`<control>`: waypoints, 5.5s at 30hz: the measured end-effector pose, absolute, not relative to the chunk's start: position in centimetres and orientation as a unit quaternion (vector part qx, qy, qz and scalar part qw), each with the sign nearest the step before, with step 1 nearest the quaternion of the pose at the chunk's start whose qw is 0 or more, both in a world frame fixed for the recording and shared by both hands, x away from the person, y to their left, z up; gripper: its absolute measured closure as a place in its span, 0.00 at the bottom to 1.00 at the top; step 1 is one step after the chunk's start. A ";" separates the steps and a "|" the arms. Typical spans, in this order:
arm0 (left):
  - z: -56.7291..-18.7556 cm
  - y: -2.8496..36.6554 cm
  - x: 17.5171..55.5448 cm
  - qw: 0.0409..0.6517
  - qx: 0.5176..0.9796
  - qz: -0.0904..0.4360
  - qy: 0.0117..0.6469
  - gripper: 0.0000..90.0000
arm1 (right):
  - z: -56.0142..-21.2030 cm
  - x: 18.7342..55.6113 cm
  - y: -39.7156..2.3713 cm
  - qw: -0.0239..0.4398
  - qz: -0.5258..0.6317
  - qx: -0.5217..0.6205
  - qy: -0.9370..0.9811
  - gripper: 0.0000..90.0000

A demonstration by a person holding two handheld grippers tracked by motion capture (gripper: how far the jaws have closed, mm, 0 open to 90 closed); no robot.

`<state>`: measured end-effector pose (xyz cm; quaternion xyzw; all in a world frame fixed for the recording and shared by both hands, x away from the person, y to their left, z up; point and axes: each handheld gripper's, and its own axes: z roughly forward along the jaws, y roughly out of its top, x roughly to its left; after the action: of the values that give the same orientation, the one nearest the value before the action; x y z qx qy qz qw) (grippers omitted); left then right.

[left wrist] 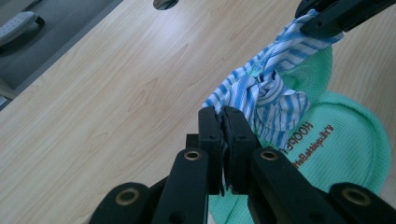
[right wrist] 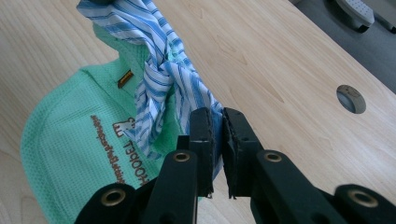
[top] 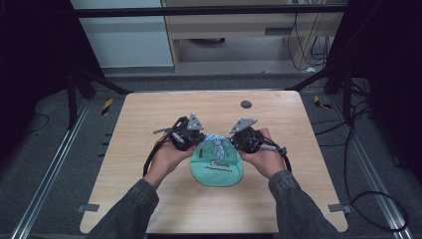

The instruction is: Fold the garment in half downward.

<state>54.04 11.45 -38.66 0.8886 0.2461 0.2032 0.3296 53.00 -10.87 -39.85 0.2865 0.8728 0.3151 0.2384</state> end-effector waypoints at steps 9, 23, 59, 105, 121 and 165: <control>-39.6 11.9 53.2 0.330 0.889 0.192 0.253 0.97 | -40.3 52.6 -10.5 0.233 0.312 0.278 0.878 0.92; -40.4 12.5 52.4 0.334 0.889 0.185 0.252 0.97 | -40.9 51.9 -10.2 0.224 0.314 0.271 0.882 0.92; -43.2 13.5 50.0 0.352 0.887 0.171 0.244 0.96 | -43.0 49.2 -10.3 0.207 0.315 0.254 0.891 0.90; -47.0 14.2 46.9 0.347 0.900 0.145 0.221 0.97 | -45.9 45.0 -10.0 0.193 0.280 0.198 0.919 0.97; -47.1 15.0 45.3 0.377 0.885 0.143 0.233 0.89 | -46.6 43.4 -9.6 0.190 0.265 0.189 0.926 0.97; -48.5 20.6 46.6 0.364 0.849 0.165 0.345 0.13 | -48.3 43.3 -17.8 0.217 0.303 0.353 0.858 0.15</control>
<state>46.60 20.63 -48.53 0.8494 0.3449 0.1648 0.3639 43.28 -17.79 -48.35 0.3535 0.8580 0.3030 0.2170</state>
